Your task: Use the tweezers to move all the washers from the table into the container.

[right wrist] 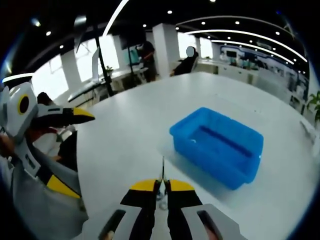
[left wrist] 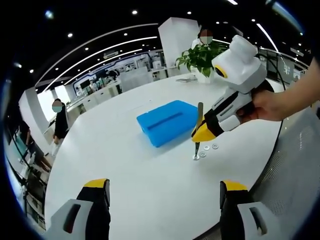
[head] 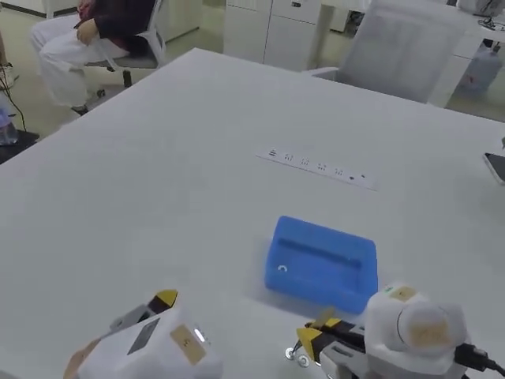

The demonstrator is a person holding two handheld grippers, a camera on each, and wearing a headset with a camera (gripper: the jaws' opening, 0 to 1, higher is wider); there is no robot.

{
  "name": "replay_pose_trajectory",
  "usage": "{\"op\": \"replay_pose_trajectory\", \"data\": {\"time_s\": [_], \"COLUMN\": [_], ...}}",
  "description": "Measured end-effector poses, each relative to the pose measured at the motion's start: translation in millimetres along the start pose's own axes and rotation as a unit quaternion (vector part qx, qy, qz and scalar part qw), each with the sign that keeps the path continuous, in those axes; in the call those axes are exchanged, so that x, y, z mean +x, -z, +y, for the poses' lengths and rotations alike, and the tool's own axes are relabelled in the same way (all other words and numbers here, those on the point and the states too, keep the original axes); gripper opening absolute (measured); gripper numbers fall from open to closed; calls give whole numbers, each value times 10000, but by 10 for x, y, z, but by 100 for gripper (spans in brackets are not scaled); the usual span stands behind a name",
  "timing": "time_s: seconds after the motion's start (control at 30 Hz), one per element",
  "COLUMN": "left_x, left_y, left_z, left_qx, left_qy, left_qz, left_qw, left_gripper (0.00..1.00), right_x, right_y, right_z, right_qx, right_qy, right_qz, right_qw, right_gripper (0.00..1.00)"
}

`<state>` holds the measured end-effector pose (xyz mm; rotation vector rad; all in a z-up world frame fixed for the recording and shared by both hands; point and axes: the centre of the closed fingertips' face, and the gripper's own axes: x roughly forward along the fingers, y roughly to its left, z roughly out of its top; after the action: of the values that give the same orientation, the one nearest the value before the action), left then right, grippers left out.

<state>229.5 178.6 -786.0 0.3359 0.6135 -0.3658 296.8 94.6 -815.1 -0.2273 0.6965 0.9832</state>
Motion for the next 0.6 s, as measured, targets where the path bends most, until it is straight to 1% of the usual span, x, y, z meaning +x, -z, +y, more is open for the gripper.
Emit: {"op": "replay_pose_trajectory", "data": {"time_s": [0.07, 0.17, 0.23, 0.3, 0.37, 0.43, 0.5, 0.6], "left_x": [-1, -1, 0, 2, 2, -1, 2, -1], "left_y": [1, 4, 5, 11, 12, 7, 9, -13], "left_z": [4, 5, -2, -2, 4, 15, 5, -14], "left_qx": [-9, -9, 1, 20, 9, -1, -23, 3], "left_qy": [-6, -7, 5, -2, -19, -41, -11, 20], "left_qz": [1, 10, 14, 28, 28, 13, 16, -40], "left_qw": [10000, 10000, 10000, 10000, 10000, 10000, 10000, 10000], "left_gripper": [93, 93, 93, 93, 93, 92, 93, 93], "right_x": [11, 24, 30, 37, 32, 27, 22, 27], "right_y": [26, 16, 14, 26, 38, 42, 48, 50], "right_z": [8, 14, 37, 66, 49, 32, 11, 4], "right_qx": [-8, -33, -55, -127, -275, -245, -164, -183], "right_qy": [-8, 25, -3, -3, 63, 89, 95, 105], "right_qz": [22, -4, 1, -13, -17, -28, -6, 35], "right_qw": [10000, 10000, 10000, 9999, 9996, 9997, 9998, 9998], "right_gripper": [4, 4, 4, 4, 3, 3, 3, 2]}}
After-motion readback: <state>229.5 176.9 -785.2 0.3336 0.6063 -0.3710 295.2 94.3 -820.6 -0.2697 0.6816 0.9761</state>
